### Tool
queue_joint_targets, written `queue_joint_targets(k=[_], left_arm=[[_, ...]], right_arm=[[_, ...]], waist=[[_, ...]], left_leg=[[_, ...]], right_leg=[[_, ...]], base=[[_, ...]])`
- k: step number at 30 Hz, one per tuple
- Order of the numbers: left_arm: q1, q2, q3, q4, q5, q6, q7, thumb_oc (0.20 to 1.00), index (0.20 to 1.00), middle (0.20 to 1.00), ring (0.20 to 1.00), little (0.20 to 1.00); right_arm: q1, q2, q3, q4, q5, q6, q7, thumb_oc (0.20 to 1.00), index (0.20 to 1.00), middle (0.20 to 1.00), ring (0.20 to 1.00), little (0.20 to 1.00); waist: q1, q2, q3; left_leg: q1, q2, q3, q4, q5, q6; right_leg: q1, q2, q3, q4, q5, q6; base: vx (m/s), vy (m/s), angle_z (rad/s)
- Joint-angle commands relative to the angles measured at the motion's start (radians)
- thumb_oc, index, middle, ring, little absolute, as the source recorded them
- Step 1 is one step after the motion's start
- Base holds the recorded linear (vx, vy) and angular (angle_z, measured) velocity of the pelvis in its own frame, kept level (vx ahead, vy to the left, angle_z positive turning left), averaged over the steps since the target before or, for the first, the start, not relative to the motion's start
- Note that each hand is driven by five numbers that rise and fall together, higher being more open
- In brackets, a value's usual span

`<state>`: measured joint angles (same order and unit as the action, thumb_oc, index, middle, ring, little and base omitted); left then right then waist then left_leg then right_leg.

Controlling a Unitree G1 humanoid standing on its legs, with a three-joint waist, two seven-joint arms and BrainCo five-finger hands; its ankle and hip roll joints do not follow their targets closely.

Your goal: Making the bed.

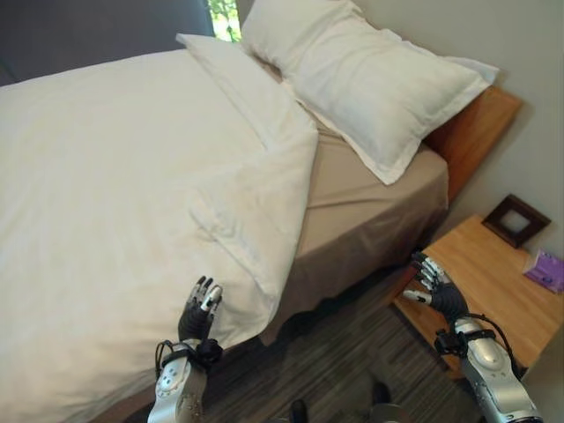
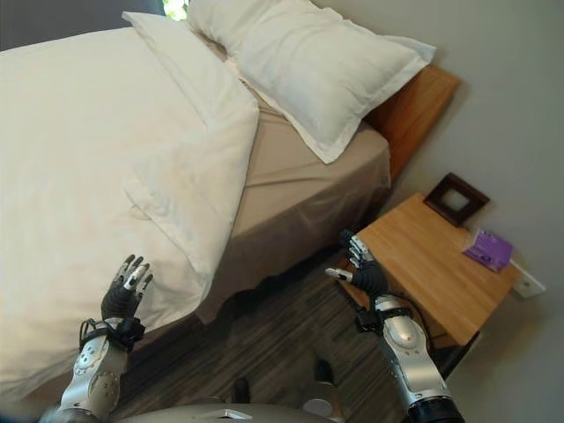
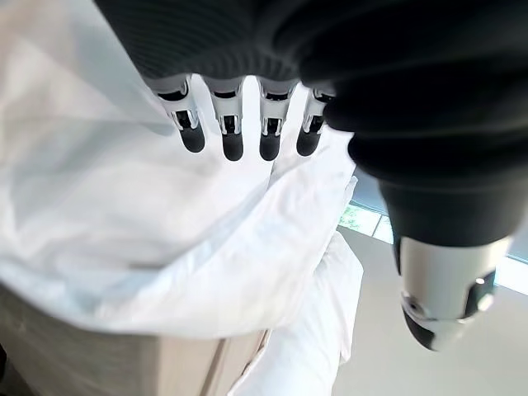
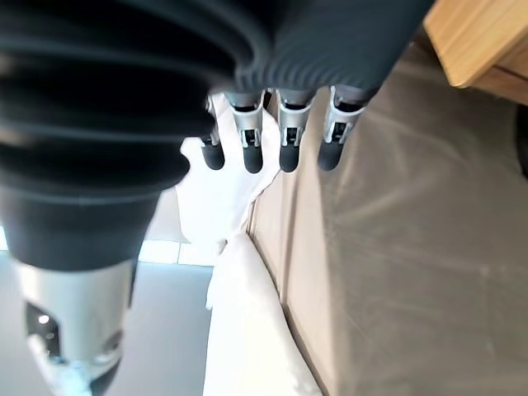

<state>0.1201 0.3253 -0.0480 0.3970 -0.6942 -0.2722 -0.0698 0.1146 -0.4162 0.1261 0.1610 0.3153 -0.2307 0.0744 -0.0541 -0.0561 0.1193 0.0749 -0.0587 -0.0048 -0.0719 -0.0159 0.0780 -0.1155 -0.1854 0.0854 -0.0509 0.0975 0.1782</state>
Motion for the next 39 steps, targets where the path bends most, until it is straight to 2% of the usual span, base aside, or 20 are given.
queue_joint_targets(k=[1, 4, 5, 9, 12, 13, 14, 15, 16, 17, 18, 19, 20, 23, 25, 33, 39], left_arm=[[-0.080, 0.034, -0.027, -0.055, 0.034, -0.040, -0.031, 1.000, 1.000, 1.000, 1.000, 1.000], [-0.080, 0.024, -0.039, -0.065, 0.030, -0.039, -0.036, 1.000, 1.000, 1.000, 1.000, 1.000], [-0.073, 0.013, -0.042, -0.071, 0.024, -0.038, -0.040, 1.000, 1.000, 1.000, 1.000, 1.000], [-0.038, -0.011, -0.031, -0.069, -0.016, -0.034, -0.046, 1.000, 1.000, 1.000, 1.000, 1.000], [-0.038, -0.023, -0.040, -0.064, -0.025, -0.029, -0.050, 1.000, 1.000, 1.000, 1.000, 1.000], [-0.038, -0.023, -0.040, -0.064, -0.025, -0.029, -0.050, 1.000, 1.000, 1.000, 1.000, 1.000], [-0.066, -0.035, -0.049, -0.062, -0.064, -0.033, -0.049, 1.000, 1.000, 1.000, 1.000, 1.000], [-0.066, -0.035, -0.049, -0.062, -0.064, -0.033, -0.050, 1.000, 1.000, 1.000, 1.000, 1.000], [-0.073, -0.036, -0.053, -0.066, -0.066, -0.030, -0.055, 1.000, 1.000, 1.000, 1.000, 1.000], [-0.077, -0.035, -0.052, -0.064, -0.066, -0.029, -0.054, 1.000, 1.000, 1.000, 1.000, 1.000], [-0.077, -0.035, -0.052, -0.064, -0.066, -0.029, -0.054, 1.000, 1.000, 1.000, 1.000, 1.000], [-0.078, -0.031, -0.056, -0.057, -0.057, -0.031, -0.054, 1.000, 1.000, 1.000, 1.000, 1.000], [-0.074, -0.031, -0.055, -0.055, -0.046, -0.029, -0.049, 1.000, 1.000, 1.000, 1.000, 1.000], [-0.078, -0.022, -0.052, -0.038, -0.016, -0.031, -0.039, 1.000, 1.000, 1.000, 1.000, 1.000], [-0.073, -0.002, -0.035, -0.038, 0.011, -0.035, -0.027, 1.000, 1.000, 1.000, 1.000, 1.000], [-0.022, -0.003, 0.013, -0.024, 0.015, -0.029, -0.015, 1.000, 1.000, 1.000, 1.000, 1.000], [-0.015, -0.019, -0.003, -0.031, 0.006, -0.024, -0.012, 1.000, 1.000, 1.000, 1.000, 1.000]], right_arm=[[-0.025, -0.035, -0.032, -0.052, 0.005, -0.054, 0.002, 1.000, 1.000, 1.000, 1.000, 1.000], [-0.024, -0.037, -0.030, -0.049, 0.008, -0.055, 0.003, 1.000, 1.000, 1.000, 1.000, 1.000], [-0.033, -0.040, -0.014, -0.039, 0.012, -0.058, 0.003, 1.000, 1.000, 1.000, 1.000, 1.000], [-0.049, -0.067, 0.015, -0.049, 0.019, -0.065, 0.015, 1.000, 1.000, 1.000, 1.000, 1.000], [-0.064, -0.095, 0.024, -0.044, 0.019, -0.069, 0.012, 1.000, 1.000, 1.000, 1.000, 1.000], [-0.064, -0.095, 0.024, -0.044, 0.019, -0.069, 0.012, 1.000, 1.000, 1.000, 1.000, 1.000], [-0.075, -0.107, 0.026, -0.048, 0.023, -0.072, 0.001, 1.000, 1.000, 1.000, 1.000, 1.000], [-0.075, -0.107, 0.026, -0.048, 0.023, -0.072, 0.001, 1.000, 1.000, 1.000, 1.000, 1.000], [-0.071, -0.106, 0.017, -0.052, 0.021, -0.070, -0.002, 1.000, 1.000, 1.000, 1.000, 1.000], [-0.065, -0.104, 0.011, -0.051, 0.023, -0.068, -0.004, 1.000, 1.000, 1.000, 1.000, 1.000], [-0.064, -0.104, 0.011, -0.052, 0.023, -0.068, -0.004, 1.000, 1.000, 1.000, 1.000, 1.000], [-0.053, -0.096, 0.005, -0.051, 0.023, -0.071, -0.005, 1.000, 1.000, 1.000, 1.000, 1.000], [-0.036, -0.082, 0.005, -0.056, 0.021, -0.070, -0.006, 1.000, 1.000, 1.000, 1.000, 1.000], [-0.027, -0.069, 0.002, -0.050, 0.017, -0.069, -0.013, 1.000, 1.000, 1.000, 1.000, 1.000], [0.000, -0.030, -0.004, -0.044, 0.071, -0.067, 0.000, 1.000, 1.000, 1.000, 1.000, 1.000], [0.017, -0.008, 0.014, -0.036, 0.119, -0.043, 0.025, 1.000, 1.000, 1.000, 1.000, 1.000], [0.017, -0.003, 0.015, -0.032, 0.130, -0.042, 0.020, 1.000, 1.000, 1.000, 1.000, 1.000]], waist=[[-0.011, -0.032, 0.000], [-0.009, -0.035, -0.008], [0.003, -0.031, -0.020], [0.022, -0.026, -0.036], [0.032, -0.023, -0.028], [0.030, -0.022, -0.028], [0.022, -0.036, -0.008], [0.022, -0.036, -0.007], [0.012, -0.043, -0.005], [0.006, -0.043, -0.008], [0.007, -0.043, -0.008], [-0.005, -0.034, -0.011], [-0.019, -0.016, -0.023], [-0.034, 0.000, -0.037], [-0.050, 0.016, -0.052], [-0.034, 0.027, -0.055], [-0.037, 0.031, -0.057]], left_leg=[[0.013, 0.065, -0.004, 0.048, -0.011, -0.093], [0.008, 0.085, -0.031, 0.046, -0.006, -0.103], [0.002, 0.119, -0.051, 0.044, 0.003, -0.124], [-0.018, 0.177, -0.077, 0.035, 0.042, -0.162], [-0.056, 0.206, -0.087, 0.078, 0.068, -0.187], [-0.058, 0.206, -0.089, 0.080, 0.068, -0.188], [-0.098, 0.196, 0.000, 0.181, 0.082, -0.178], [-0.100, 0.196, -0.001, 0.185, 0.080, -0.178], [-0.099, 0.177, 0.074, 0.212, 0.056, -0.165], [-0.097, 0.164, 0.112, 0.212, 0.039, -0.156], [-0.096, 0.163, 0.113, 0.213, 0.038, -0.156], [-0.092, 0.154, 0.155, 0.197, 0.029, -0.144], [-0.062, 0.145, 0.168, 0.124, 0.035, -0.139], [-0.036, 0.126, 0.128, 0.059, 0.048, -0.134], [-0.017, 0.119, 0.119, 0.023, 0.055, -0.132], [0.012, 0.104, 0.125, -0.007, 0.054, -0.122], [0.015, 0.099, 0.132, -0.015, 0.051, -0.118]], right_leg=[[0.007, -0.007, -0.002, 0.078, 0.105, 0.017], [0.025, 0.002, 0.003, 0.086, 0.072, 0.014], [0.061, 0.025, -0.001, 0.044, 0.021, -0.001], [0.096, 0.077, -0.039, 0.020, -0.009, -0.037], [0.123, 0.104, -0.081, 0.017, -0.034, -0.066], [0.123, 0.104, -0.082, 0.017, -0.034, -0.066], [0.140, 0.094, -0.136, 0.026, -0.039, -0.084], [0.140, 0.094, -0.136, 0.026, -0.039, -0.083], [0.148, 0.093, -0.149, 0.026, -0.036, -0.087], [0.149, 0.096, -0.155, 0.026, -0.037, -0.088], [0.149, 0.095, -0.154, 0.026, -0.038, -0.088], [0.143, 0.101, -0.159, 0.039, -0.040, -0.087], [0.136, 0.113, -0.159, 0.040, -0.042, -0.086], [0.137, 0.115, -0.157, 0.032, -0.041, -0.083], [0.141, 0.109, -0.142, 0.024, -0.045, -0.078], [0.156, 0.093, -0.129, 0.005, -0.033, -0.068], [0.156, 0.089, -0.116, -0.005, -0.027, -0.062]], base=[[0.04, -0.178, 1.03], [0.02, -0.222, 1.04], [0.01, -0.281, 0.27], [0.01, -0.356, 0.13], [-0.02, -0.257, 0.14], [-0.11, -0.261, 0.38], [-0.10, -0.190, 0.41], [-0.13, -0.266, 0.79], [-0.06, -0.103, 0.74], [-0.06, -0.102, 0.68], [-0.03, -0.025, 0.25], [-0.01, 0.058, 0.12], [0.00, 0.085, 0.15], [0.02, 0.064, 0.11], [0.05, 0.097, 0.10], [0.03, 0.070, 0.02], [0.01, 0.024, 0.00]])
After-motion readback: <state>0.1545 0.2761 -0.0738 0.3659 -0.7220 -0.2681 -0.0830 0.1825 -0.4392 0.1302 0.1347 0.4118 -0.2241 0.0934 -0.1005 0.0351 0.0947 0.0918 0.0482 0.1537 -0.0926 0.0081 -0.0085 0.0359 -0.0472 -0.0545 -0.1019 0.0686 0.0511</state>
